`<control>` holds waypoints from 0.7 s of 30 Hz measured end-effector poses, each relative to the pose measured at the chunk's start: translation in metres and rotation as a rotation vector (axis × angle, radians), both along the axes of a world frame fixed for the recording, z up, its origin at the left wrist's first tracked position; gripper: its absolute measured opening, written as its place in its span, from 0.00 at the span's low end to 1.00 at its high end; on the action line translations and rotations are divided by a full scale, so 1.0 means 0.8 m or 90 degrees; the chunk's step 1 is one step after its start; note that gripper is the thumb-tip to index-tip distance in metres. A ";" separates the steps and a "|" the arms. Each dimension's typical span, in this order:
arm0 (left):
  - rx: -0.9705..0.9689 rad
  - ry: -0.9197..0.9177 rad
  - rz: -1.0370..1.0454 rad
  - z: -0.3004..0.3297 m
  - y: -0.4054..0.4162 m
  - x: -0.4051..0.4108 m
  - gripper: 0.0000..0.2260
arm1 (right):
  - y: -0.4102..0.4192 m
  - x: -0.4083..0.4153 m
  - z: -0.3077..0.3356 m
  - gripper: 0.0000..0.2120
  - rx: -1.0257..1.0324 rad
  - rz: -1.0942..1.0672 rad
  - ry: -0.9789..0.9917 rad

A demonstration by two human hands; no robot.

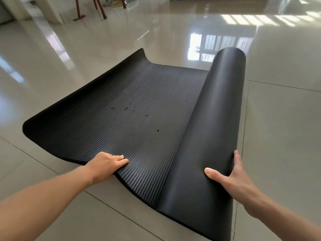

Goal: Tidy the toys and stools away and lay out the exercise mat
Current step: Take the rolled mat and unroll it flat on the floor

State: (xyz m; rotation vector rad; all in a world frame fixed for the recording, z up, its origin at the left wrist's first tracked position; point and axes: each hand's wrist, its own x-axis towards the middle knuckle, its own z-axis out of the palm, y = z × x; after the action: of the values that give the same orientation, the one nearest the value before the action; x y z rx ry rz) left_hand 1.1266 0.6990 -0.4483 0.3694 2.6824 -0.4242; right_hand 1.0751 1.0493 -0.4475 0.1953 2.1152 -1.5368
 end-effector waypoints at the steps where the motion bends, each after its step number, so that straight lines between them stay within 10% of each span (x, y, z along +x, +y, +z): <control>1: 0.007 -0.025 0.054 -0.002 -0.006 -0.001 0.29 | -0.007 0.001 0.001 0.55 -0.008 0.004 -0.001; 5: 0.174 -0.257 0.351 -0.008 0.011 -0.030 0.29 | -0.019 0.003 -0.002 0.55 -0.010 -0.007 0.005; 10: 0.648 -0.148 0.574 -0.002 0.118 -0.094 0.23 | 0.001 0.006 -0.001 0.54 -0.046 -0.005 -0.041; 21: 0.845 -0.100 0.430 0.015 0.311 -0.104 0.26 | 0.138 0.020 0.019 0.40 0.082 -0.049 0.001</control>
State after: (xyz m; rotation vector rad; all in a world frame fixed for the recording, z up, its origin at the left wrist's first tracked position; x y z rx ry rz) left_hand 1.0437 0.9480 -0.4366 -0.1878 2.3163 1.5199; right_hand 1.0907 1.1600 -0.4320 0.3249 2.2330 -1.4439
